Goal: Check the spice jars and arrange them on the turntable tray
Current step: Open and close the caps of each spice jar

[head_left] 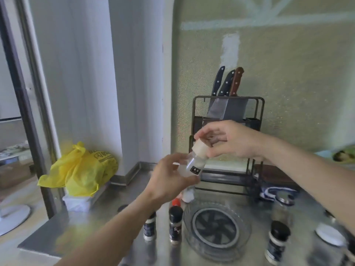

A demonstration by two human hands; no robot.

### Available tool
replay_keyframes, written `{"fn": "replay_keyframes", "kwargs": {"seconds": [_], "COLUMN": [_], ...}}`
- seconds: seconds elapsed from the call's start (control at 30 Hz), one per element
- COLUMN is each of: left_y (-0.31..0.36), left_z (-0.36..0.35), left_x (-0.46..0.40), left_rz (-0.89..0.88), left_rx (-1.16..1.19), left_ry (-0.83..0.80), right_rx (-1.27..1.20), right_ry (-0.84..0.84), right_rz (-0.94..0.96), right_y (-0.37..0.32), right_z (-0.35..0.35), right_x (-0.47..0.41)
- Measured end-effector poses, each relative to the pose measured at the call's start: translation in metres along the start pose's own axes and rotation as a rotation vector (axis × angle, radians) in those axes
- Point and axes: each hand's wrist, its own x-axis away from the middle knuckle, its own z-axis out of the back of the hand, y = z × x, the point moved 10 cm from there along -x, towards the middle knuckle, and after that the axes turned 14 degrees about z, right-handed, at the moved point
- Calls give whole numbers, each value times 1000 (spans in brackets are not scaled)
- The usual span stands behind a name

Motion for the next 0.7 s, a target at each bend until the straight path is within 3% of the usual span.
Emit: {"fn": "replay_keyframes", "kwargs": {"seconds": [0.13,0.3,0.4,0.53,0.7], "left_y": [-10,-59,-86,-115,-130], "left_z": [-57,-155,-195,-215,-212], "left_x": [46,80,94,94,89], "left_rz": [51,246,385,425,420], "left_rx": [280,792,1042,1106,1000], "left_ry": [-142,-462,-574,-551,-449], "right_rx": [-2,51,102,150,140], "right_ry": [-104,-230,-295,-285,-256], "right_rz": [-24,-95,-139,-158,-145], "right_y": [0,21,37,68,81], "right_z": [16,4,-17,-44,-53], "right_x": [69,127,145,155,157]}}
